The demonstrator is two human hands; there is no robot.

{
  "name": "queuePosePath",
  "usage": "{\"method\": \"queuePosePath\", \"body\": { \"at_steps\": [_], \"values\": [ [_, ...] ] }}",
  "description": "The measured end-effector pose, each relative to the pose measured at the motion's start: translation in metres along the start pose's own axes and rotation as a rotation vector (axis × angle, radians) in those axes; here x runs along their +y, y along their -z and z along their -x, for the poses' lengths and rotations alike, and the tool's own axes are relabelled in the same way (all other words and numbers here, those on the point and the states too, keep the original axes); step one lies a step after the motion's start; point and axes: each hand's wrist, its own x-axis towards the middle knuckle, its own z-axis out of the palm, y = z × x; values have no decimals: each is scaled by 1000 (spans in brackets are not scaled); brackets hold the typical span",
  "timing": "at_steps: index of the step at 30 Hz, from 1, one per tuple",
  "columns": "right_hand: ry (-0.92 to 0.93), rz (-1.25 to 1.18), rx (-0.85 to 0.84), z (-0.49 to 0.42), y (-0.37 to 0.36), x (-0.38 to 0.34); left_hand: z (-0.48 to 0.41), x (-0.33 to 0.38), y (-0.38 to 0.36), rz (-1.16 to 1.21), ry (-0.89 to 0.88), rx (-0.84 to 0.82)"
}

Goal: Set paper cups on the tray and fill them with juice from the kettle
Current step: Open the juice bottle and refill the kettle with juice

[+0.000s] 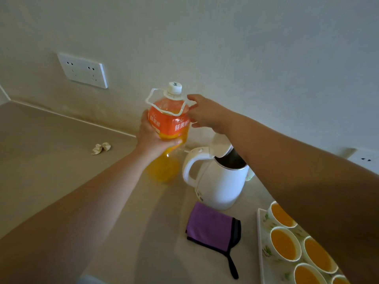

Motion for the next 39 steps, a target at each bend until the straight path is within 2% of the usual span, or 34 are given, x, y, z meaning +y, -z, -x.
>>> {"method": "queuePosePath", "body": {
  "at_steps": [5,8,12,16,21,26,29,33,35,39],
  "values": [
    [-75,82,69,-17,8,11,-12,-9,-38,187,27,-35],
    [-59,271,35,-21,17,15,-14,-15,-53,183,37,-69],
    [-70,381,22,-27,24,22,-19,-20,-66,118,25,-54],
    [17,509,31,-30,19,25,-23,-18,-74,82,43,-17],
    [92,665,57,-16,15,28,-21,-13,-72,141,53,-47],
    [183,853,252,24,21,36,1,-20,-66,93,128,-52],
    [243,1016,327,46,27,53,25,-19,-63,41,112,-105],
    [311,1060,362,72,25,86,49,-7,-66,36,54,-287],
    [280,1084,345,81,23,96,51,-5,-66,-41,50,-338],
    [97,1082,280,87,23,113,45,-12,-64,-215,18,-349]
  ]
}}
